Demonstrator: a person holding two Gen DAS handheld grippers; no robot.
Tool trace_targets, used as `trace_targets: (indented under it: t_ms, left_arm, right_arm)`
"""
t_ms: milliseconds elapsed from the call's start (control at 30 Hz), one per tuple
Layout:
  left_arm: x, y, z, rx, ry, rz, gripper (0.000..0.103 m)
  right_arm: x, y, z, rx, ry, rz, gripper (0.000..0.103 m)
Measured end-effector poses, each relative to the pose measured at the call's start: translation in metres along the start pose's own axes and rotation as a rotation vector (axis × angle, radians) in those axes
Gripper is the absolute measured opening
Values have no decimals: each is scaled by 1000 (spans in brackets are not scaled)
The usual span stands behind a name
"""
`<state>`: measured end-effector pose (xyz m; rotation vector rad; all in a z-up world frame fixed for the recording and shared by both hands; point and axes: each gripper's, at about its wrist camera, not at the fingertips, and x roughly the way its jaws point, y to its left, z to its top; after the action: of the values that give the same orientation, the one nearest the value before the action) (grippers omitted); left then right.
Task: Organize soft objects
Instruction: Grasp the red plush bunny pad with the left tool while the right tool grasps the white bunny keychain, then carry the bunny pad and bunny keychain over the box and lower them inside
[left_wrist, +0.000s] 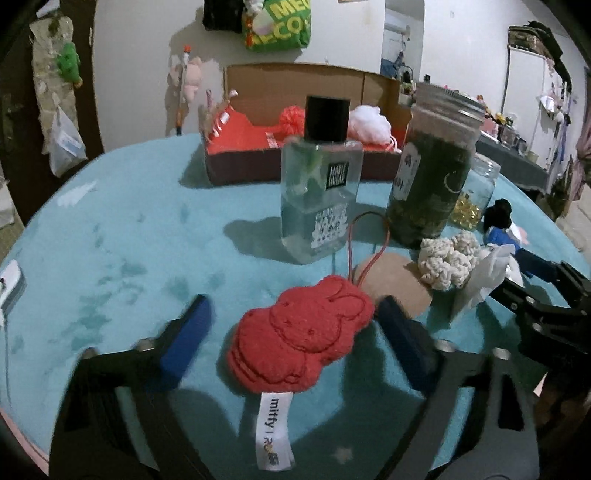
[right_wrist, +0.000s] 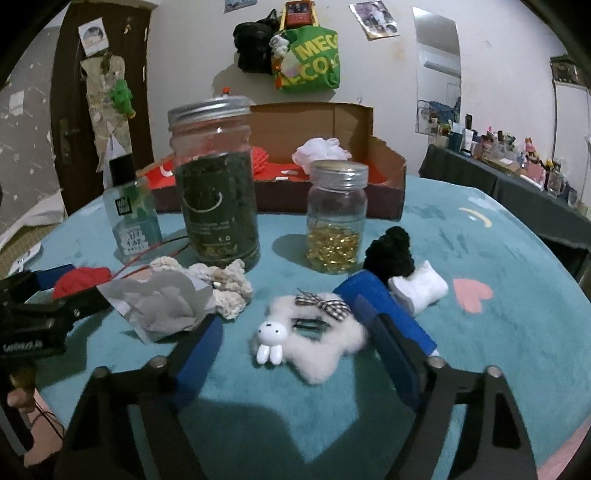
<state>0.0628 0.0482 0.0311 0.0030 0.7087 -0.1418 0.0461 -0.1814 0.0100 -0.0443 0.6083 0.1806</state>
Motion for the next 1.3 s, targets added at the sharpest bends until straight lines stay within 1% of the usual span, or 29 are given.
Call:
trace_targets:
  t_ms: [33,67,100,133,200,267,400,500,733,1033,1300]
  left_arm:
    - [2,1,0,-2,12,-10,73]
    - [5,1,-1,-1,22,-18,66]
    - [5,1,-1,4,16,-21,61]
    - [4,0,-2,8,11,-27,60]
    - [5,-1,-4,27,2,-26,57]
    - [3,-4,-5,41,-11,-21,56]
    - [-5,-8,-5,28,-25,-44,55]
    - [-17,-15,-3,45,-55,-49,55]
    - [-36,-29,7,60,-100,-95,55]
    - [-33,-35,6,56,-80,-113,55]
    - [-37,-30,7,50,-92,-91,55]
  right_arm:
    - [4,0,-1,-3,19,-3,74]
    - [5,0,-1,-2,27,-5,72]
    - [5,-2,-1,2,23,1,66]
    - [5,-4,-1,4,25,7,62]
    - [4,-9,-2,17,20,17,41]
    - [3,-13,-2,13,18,11,14]
    - [1,-19,-1,44,20,47,10]
    - [-6,-19,0,38,0,49,10]
    - [-18,-13,5,12,-33,72,10]
    - [-20,-13,4,8,-35,71,10]
    - [-24,-16,5,9,-38,61,10]
